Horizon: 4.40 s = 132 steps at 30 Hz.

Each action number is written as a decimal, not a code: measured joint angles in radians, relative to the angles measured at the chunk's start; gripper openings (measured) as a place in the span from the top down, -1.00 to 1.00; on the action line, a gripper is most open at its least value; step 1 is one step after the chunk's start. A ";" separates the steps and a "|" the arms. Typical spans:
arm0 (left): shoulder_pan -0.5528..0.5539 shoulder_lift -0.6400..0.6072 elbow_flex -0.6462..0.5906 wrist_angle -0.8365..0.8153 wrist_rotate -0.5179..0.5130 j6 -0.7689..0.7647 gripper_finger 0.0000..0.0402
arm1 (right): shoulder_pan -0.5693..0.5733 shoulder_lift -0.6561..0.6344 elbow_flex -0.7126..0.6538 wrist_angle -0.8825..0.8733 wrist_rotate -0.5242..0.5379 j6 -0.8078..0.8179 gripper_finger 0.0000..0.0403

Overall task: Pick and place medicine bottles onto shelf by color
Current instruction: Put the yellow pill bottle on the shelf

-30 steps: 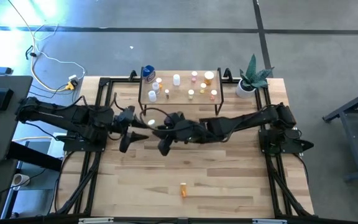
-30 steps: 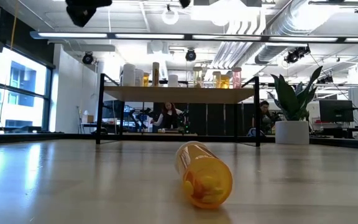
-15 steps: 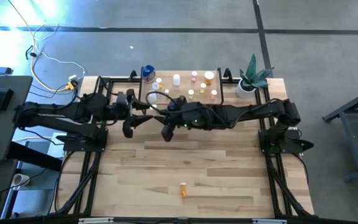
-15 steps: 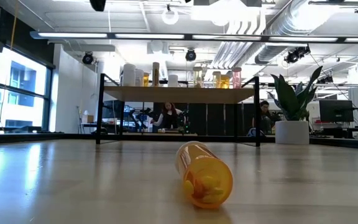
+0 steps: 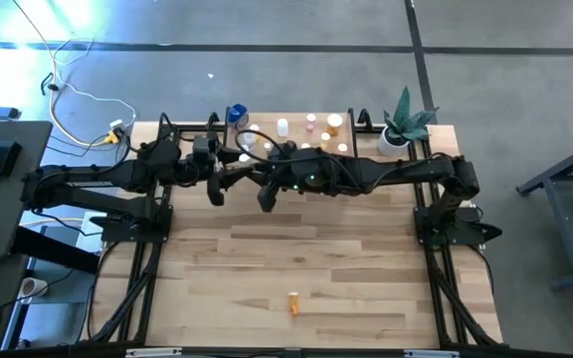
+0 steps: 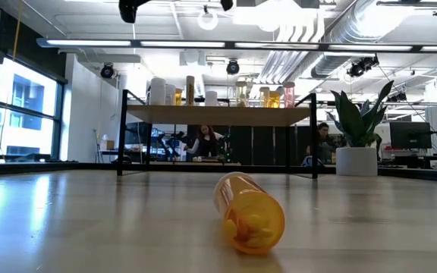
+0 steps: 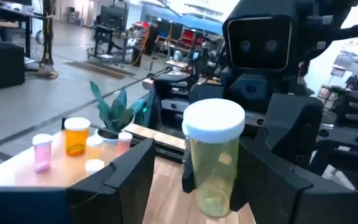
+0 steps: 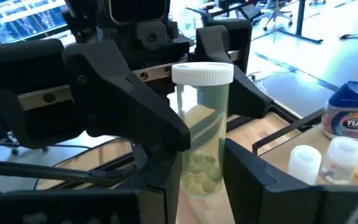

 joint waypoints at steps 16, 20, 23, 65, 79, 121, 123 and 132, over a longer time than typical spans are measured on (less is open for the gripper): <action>0.059 0.016 0.000 0.046 0.024 0.000 0.11 | -0.060 0.000 -0.001 0.031 -0.088 -0.064 0.55; 0.065 0.016 0.000 0.046 0.027 0.000 0.26 | -0.078 0.000 -0.001 0.031 -0.120 -0.068 0.55; 0.070 0.016 0.000 0.045 0.024 0.000 0.34 | -0.086 0.000 -0.001 0.031 -0.121 -0.069 0.55; 0.081 0.017 0.000 -0.123 -0.089 0.211 0.50 | -0.225 -0.114 0.001 -0.252 -0.258 -0.266 0.00; 0.080 0.144 -0.001 -0.132 -0.052 0.194 0.50 | -0.277 -0.080 0.001 -0.063 -0.509 -0.428 0.00; 0.080 0.232 0.000 0.118 -0.058 0.210 0.50 | -0.308 -0.040 0.001 -0.197 -0.608 -0.441 0.37; 0.080 0.232 0.000 0.118 -0.058 0.210 0.50 | -0.307 -0.040 0.001 -0.197 -0.609 -0.440 0.40; 0.080 0.232 0.000 0.118 -0.058 0.210 0.50 | -0.307 -0.040 0.001 -0.198 -0.610 -0.433 0.44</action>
